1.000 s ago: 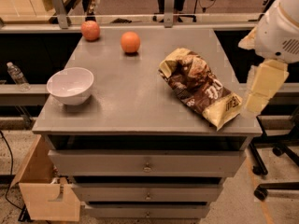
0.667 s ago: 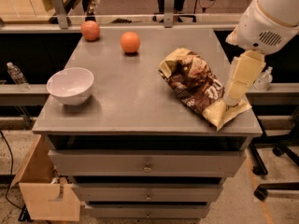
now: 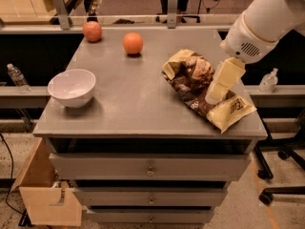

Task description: Move brown chip bag near white bowl

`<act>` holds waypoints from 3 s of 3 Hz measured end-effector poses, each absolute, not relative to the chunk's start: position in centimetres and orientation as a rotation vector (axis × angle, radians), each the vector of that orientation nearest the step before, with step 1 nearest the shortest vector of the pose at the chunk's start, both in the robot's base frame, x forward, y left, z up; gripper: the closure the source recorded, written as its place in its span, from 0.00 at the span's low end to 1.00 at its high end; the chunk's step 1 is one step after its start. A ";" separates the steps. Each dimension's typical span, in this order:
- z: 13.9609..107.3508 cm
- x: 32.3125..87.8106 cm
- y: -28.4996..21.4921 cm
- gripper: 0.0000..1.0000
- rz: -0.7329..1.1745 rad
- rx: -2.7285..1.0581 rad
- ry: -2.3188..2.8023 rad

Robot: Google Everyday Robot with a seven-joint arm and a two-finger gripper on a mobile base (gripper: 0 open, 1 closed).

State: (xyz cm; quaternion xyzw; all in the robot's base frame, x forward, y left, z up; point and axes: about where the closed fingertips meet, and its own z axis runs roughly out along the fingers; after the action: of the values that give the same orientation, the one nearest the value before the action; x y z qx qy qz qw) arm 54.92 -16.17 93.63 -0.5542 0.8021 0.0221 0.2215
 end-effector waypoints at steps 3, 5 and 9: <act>92.4 60.0 -15.1 0.41 0.118 -1.391 2.162; 92.3 60.0 -13.7 0.88 0.165 -1.421 2.121; 94.6 57.6 -7.2 1.00 0.192 -1.574 1.948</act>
Offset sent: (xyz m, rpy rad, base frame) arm 0.0647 0.0079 -0.0136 0.1264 -0.0858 -0.0781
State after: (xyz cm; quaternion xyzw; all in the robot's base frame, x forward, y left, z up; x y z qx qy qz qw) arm 57.60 -7.21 94.60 -0.5959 0.7375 0.0726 0.3095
